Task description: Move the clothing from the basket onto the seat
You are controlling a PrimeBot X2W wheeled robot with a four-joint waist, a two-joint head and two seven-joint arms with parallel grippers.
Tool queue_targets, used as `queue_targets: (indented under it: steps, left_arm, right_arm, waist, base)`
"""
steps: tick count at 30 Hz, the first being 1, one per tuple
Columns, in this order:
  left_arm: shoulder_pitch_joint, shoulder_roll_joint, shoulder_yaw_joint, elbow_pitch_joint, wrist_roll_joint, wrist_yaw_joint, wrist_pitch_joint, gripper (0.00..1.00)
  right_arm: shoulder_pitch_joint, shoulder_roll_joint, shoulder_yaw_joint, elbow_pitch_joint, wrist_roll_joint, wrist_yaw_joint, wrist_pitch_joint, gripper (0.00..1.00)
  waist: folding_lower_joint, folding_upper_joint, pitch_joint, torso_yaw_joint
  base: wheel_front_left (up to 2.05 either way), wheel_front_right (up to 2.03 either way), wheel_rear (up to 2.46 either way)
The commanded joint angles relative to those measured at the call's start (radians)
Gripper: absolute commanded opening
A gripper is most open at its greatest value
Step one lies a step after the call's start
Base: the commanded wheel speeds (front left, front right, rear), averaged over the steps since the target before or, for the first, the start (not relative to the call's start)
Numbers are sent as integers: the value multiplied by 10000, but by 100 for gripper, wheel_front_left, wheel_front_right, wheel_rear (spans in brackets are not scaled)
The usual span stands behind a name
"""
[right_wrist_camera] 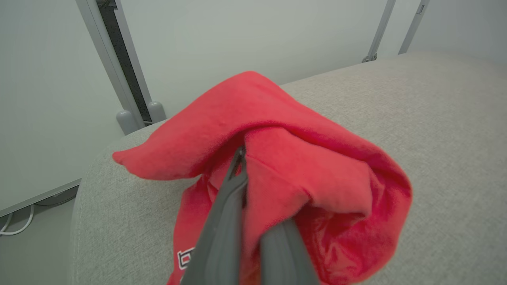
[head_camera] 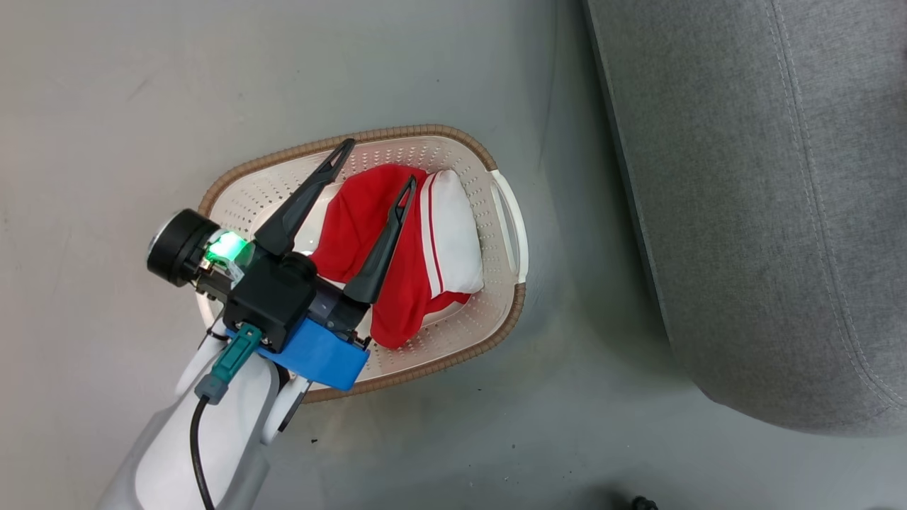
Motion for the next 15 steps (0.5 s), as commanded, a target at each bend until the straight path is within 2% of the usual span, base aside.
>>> queue_targets:
  steps: [1,12,13,14,15]
  left_arm:
    - [86,59,55,35,56,-22,-27,100]
    - [1,-61,36,137,80,-22,-27,100]
    - [-10,-74,34,156,73,-22,-27,100]
    - [-23,-90,34,165,69,-22,-27,100]
    - [-32,-103,34,173,62,-22,-29,100]
  right_arm:
    - [5,28,96,165,34,1,-101,0]
    - [-88,-134,300,670,178,1,-304,0]
    - [-115,-144,326,718,201,1,-296,23]
    - [-146,-155,349,762,227,1,-291,85]
    - [-179,-159,373,802,261,1,-274,100]
  waist:
    - [-2,0,-52,-8]
    - [-2,0,-228,96]
    - [-2,0,-241,104]
    - [-2,0,-250,113]
    - [-2,0,-257,121]
  base:
    - [0,0,0]
    - [0,0,0]
    - [0,0,0]
    - [0,0,0]
    - [0,0,0]
